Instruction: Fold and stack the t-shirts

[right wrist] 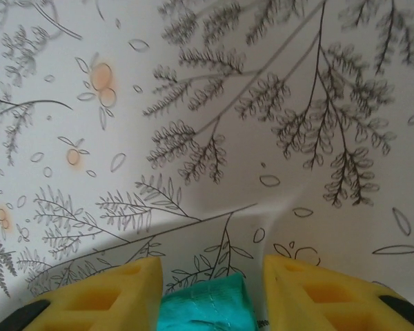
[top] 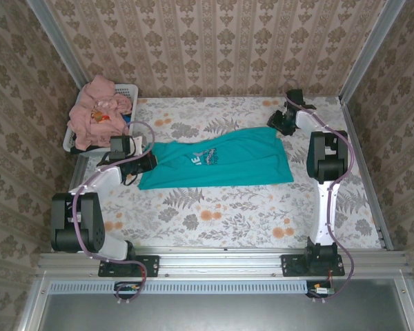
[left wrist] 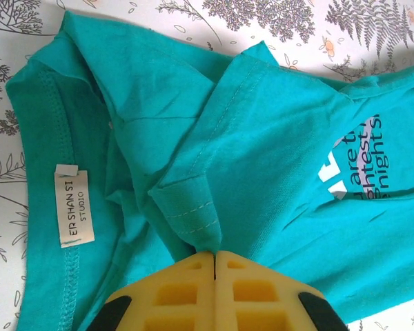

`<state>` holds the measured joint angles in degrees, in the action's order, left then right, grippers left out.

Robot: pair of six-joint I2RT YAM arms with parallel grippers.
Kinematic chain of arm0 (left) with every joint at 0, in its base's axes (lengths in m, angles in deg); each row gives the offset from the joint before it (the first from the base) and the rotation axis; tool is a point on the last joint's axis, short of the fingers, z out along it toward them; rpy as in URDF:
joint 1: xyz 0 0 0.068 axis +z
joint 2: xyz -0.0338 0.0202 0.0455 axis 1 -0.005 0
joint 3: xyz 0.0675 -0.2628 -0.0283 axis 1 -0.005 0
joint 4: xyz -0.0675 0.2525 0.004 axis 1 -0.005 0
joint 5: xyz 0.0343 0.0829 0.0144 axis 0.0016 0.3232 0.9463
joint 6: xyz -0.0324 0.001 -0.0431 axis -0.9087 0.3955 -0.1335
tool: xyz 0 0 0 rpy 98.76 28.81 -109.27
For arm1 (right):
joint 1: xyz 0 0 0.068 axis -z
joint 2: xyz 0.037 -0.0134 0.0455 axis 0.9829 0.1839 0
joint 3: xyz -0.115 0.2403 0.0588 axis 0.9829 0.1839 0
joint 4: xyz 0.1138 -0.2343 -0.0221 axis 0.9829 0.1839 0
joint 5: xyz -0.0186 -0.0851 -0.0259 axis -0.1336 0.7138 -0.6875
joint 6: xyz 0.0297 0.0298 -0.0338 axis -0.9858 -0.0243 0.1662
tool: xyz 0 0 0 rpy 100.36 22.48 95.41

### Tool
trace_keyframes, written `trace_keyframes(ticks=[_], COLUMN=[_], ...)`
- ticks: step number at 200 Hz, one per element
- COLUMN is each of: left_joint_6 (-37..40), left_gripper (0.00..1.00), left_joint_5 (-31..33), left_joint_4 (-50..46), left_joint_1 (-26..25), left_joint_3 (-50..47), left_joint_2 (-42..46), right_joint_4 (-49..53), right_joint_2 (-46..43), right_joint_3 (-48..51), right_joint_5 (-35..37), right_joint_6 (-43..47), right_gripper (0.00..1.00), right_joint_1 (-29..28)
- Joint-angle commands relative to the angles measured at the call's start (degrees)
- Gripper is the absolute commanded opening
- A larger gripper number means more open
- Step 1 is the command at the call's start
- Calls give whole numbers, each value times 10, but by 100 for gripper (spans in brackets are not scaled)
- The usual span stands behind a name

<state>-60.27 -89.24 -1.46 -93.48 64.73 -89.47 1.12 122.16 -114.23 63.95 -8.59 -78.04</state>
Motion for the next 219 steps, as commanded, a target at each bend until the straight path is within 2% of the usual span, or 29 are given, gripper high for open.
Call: trace_keyframes(ticks=[1,11,41,63,79,110,146,165,181,219], left_joint_6=[-9,-9,-5,3,10,30,31,33,31,-3], left_gripper=[0,0,0,0,0,0,0,0,0,0], left_joint_5=[9,13,3,-7,-12,-10,-32,-35,-13,13], left_joint_4=[2,2,-2,-22,-39,-71,-93,-91,-84,-71], left_joint_1=[-1,0,5,8,8,8,11,11,13,31], left_joint_3=[5,4,17,64,109,208,292,255,194,79], left_joint_2=[1,3,1,-8,-17,-51,-98,-75,-43,7], right_joint_4=[20,20,6,15,38,61,61,-5,-68,-110], right_joint_2=[11,11,2,-13,-27,-36,-50,-114,-170,-207], right_joint_3=[-16,-13,-11,-31,-48,-93,-95,22,119,210], right_joint_5=[-26,-26,-18,-4,4,15,-34,-66,-86,-112], right_joint_6=[-15,-16,-21,-15,-4,23,60,73,77,74], right_gripper=[41,39,22,6,0,0,0,0,0,0], right_joint_1=[-8,-11,-11,-11,-11,-6,-3,-2,7,42])
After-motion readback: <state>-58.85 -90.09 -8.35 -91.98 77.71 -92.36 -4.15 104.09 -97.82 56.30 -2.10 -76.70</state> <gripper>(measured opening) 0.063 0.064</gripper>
